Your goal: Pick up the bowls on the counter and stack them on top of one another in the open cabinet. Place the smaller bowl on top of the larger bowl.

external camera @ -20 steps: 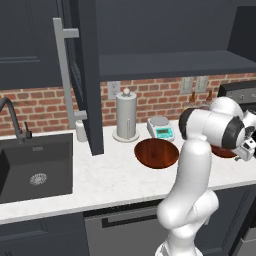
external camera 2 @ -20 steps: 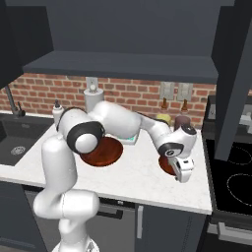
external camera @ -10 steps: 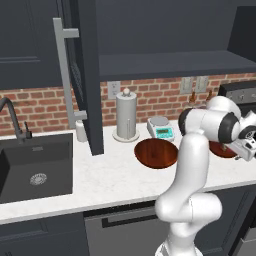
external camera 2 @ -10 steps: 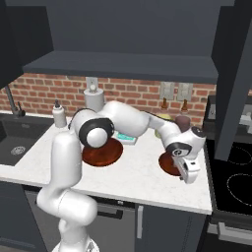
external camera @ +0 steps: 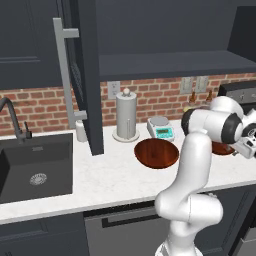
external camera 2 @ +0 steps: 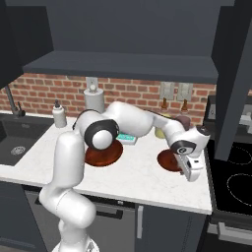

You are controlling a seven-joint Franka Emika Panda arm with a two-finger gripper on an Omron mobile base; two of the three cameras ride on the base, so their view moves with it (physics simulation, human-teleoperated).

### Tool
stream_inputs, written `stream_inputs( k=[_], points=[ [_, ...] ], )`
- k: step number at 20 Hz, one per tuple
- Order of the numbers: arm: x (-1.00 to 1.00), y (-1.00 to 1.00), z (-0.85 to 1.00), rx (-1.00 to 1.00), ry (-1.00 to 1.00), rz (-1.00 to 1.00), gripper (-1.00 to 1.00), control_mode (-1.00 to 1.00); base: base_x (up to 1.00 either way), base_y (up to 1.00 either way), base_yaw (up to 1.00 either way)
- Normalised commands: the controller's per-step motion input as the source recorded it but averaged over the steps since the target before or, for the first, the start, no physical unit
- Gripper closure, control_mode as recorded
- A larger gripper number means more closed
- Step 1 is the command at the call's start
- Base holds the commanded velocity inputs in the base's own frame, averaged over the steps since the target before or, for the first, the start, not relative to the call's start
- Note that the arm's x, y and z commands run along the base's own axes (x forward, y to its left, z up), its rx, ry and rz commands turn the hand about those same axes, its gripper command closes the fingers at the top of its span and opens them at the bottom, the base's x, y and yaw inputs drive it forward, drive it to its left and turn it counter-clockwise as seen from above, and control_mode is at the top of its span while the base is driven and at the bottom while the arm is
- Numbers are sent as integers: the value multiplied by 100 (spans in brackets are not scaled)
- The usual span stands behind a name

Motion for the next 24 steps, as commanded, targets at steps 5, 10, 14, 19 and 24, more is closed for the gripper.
stream_inputs(
  k=[5,10,14,19,24],
  points=[
    [-8,18,33,0,-16,0,100,-100,0,0,0],
    [-8,62,46,0,-23,8,100,-100,0,0,0],
    [0,83,25,0,-11,13,100,-100,0,0,0],
    [6,99,24,0,-1,17,100,-100,0,0,0],
    [11,100,39,0,0,19,100,-100,0,0,0]
  ],
)
